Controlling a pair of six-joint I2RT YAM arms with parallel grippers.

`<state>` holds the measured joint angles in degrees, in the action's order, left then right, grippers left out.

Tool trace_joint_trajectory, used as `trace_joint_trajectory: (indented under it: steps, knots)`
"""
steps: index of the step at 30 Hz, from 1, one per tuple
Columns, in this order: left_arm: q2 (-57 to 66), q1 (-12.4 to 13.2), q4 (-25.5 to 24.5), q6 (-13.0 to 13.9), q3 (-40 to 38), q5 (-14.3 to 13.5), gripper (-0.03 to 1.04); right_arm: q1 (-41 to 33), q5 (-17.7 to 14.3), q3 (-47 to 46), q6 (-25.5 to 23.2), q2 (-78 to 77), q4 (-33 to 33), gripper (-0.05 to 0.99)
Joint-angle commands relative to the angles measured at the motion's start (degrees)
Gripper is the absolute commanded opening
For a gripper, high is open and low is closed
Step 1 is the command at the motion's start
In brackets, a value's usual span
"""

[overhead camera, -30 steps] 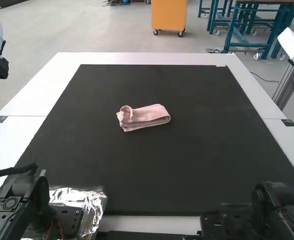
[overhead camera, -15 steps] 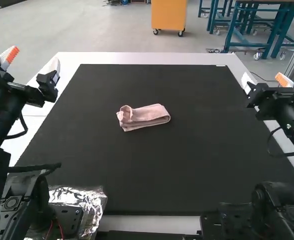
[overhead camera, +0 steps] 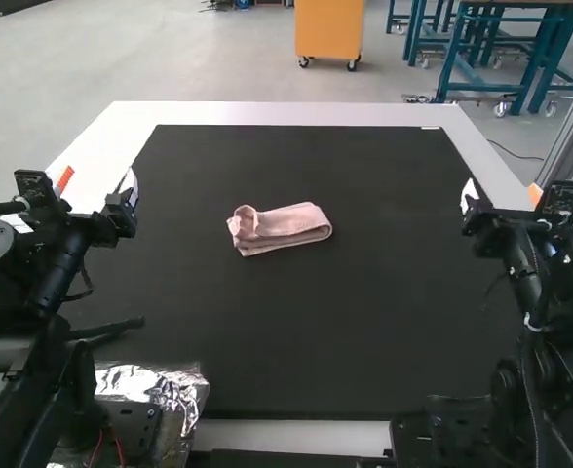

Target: Fold the towel.

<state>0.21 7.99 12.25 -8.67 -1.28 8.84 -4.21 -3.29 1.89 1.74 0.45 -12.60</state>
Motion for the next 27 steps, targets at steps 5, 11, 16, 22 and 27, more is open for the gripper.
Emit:
trace_joint_trajectory:
  steps: [5,11,16,22,27]
  knots:
    - [-0.2,0.3,-12.2,2.9,1.3,-7.6,0.97,1.0,-2.9,-2.0,3.2,-0.4,11.0,0.91]
    - [-0.2,0.1,-12.2,2.9,1.3,-7.6,0.97,0.7,-1.0,-2.0,3.5,-0.3,11.6,0.91]
    - [-0.2,0.2,-12.2,2.9,1.3,-7.6,0.97,0.6,-1.0,-2.0,3.5,-0.3,11.6,0.91]
    - [-0.2,0.2,-12.2,2.9,1.3,-7.6,0.97,0.7,-1.0,-2.0,3.5,-0.3,11.6,0.91]
    - [-0.2,0.1,-12.2,2.9,1.3,-7.6,0.97,0.7,-1.0,-2.0,3.5,-0.3,11.6,0.91]
